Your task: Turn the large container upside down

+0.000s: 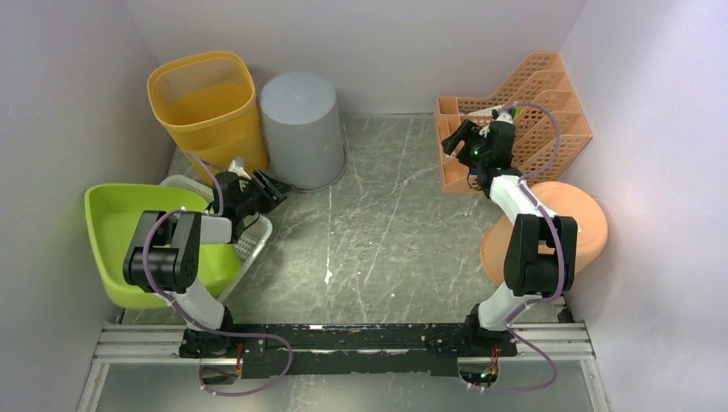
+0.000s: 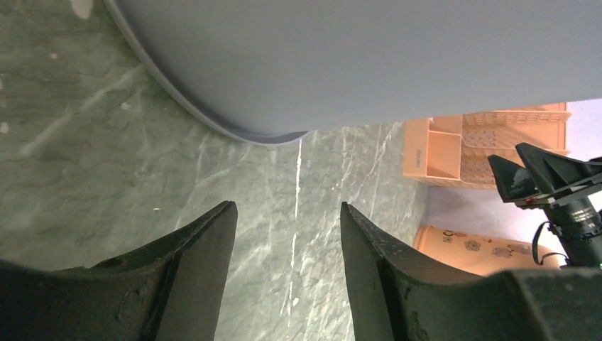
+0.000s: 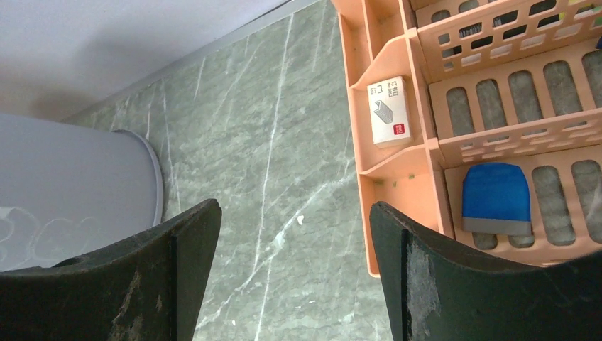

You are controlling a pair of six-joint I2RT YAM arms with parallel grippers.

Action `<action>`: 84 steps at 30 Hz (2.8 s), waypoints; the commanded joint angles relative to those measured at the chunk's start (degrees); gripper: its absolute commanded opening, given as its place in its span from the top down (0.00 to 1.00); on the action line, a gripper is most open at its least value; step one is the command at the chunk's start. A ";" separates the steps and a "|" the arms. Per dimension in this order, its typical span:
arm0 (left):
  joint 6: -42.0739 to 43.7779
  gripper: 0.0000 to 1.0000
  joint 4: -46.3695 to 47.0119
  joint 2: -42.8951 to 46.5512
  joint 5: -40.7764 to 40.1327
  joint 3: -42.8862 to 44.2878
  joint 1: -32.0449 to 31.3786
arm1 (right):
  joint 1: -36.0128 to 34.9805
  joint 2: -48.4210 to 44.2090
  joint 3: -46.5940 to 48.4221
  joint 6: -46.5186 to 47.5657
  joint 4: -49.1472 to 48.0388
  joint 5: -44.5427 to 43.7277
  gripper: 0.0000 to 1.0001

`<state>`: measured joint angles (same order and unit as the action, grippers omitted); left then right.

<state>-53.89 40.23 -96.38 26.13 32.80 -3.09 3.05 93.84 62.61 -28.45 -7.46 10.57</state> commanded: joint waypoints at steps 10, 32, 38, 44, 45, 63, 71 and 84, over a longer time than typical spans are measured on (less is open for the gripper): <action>7.14 0.33 -22.87 9.76 -9.77 0.93 -0.28 | -0.62 -1.68 1.29 1.10 -0.54 1.29 0.22; 36.83 0.25 -54.46 21.71 -34.11 30.65 -14.22 | -13.25 -3.01 10.14 6.93 6.75 1.00 0.22; 38.93 0.25 -58.04 21.85 -35.79 37.89 -14.31 | -19.48 1.34 18.54 10.09 8.29 2.23 0.22; 39.34 0.26 -58.57 23.58 -35.47 40.26 -14.40 | -25.95 9.77 31.04 10.86 7.78 2.53 0.00; 39.62 0.26 -59.02 23.71 -35.30 40.73 -14.44 | -26.55 11.45 33.12 10.63 7.73 2.18 0.00; 38.38 0.24 -56.15 27.82 -35.48 33.47 -14.40 | -30.99 31.40 53.53 8.32 7.37 -2.48 0.00; 38.69 0.22 -55.82 27.34 -36.58 32.42 -14.40 | -32.65 30.09 50.31 11.22 13.85 -22.36 0.00; 37.81 0.20 -54.75 27.14 -36.35 29.84 -14.27 | -32.45 22.19 40.39 19.71 11.24 -45.60 0.00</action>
<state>-15.51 -16.73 -69.34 -9.72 63.51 -17.37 -30.20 115.90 105.43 -14.28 -1.04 -25.39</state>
